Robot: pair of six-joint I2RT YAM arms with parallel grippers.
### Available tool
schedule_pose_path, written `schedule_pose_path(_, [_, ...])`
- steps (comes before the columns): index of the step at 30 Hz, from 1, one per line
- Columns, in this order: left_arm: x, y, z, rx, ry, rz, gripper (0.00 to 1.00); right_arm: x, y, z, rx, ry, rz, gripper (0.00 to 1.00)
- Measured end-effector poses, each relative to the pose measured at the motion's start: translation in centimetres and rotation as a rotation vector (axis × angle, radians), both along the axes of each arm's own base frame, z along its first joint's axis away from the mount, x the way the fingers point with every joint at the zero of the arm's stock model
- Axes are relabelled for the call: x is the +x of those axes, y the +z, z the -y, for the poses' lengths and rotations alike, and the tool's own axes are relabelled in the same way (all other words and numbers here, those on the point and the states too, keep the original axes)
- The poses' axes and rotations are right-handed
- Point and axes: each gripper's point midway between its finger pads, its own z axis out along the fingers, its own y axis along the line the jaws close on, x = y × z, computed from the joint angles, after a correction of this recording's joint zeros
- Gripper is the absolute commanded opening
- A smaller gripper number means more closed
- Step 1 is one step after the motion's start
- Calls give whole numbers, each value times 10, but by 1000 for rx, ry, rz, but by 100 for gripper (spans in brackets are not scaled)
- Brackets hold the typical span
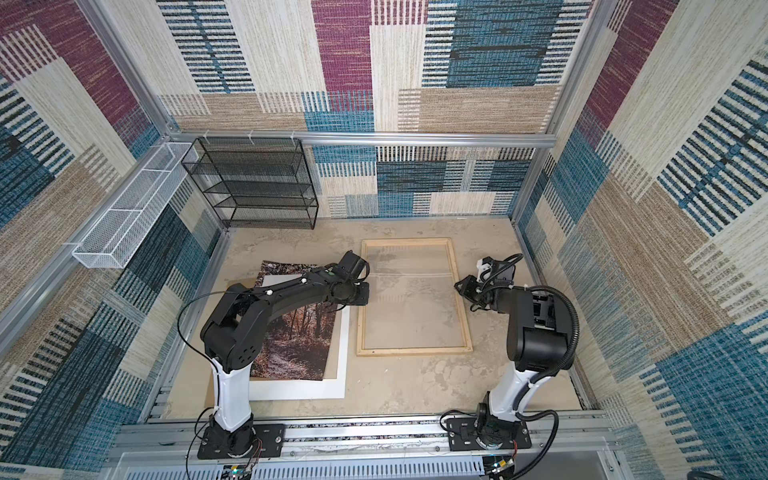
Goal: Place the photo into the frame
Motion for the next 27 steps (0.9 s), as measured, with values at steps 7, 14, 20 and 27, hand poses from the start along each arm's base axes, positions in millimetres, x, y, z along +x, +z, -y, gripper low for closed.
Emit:
schedule_pose_path(7, [-14,-3,-2,17,-6,-1,33,-17,1,-2,-12,-8,-3,31])
schedule_pose_path(14, [-35,-3,-5,18,-12,-8,33,-30,3,-5,-12,-7,-2,31])
schedule_pose_path(20, [-41,-2,-7,13,-3,-13,33,-33,4,-7,-9,-3,-1,31])
schedule_pose_path(27, [-41,-4,-7,12,1,-16,33,-33,4,-7,-8,-1,0,31])
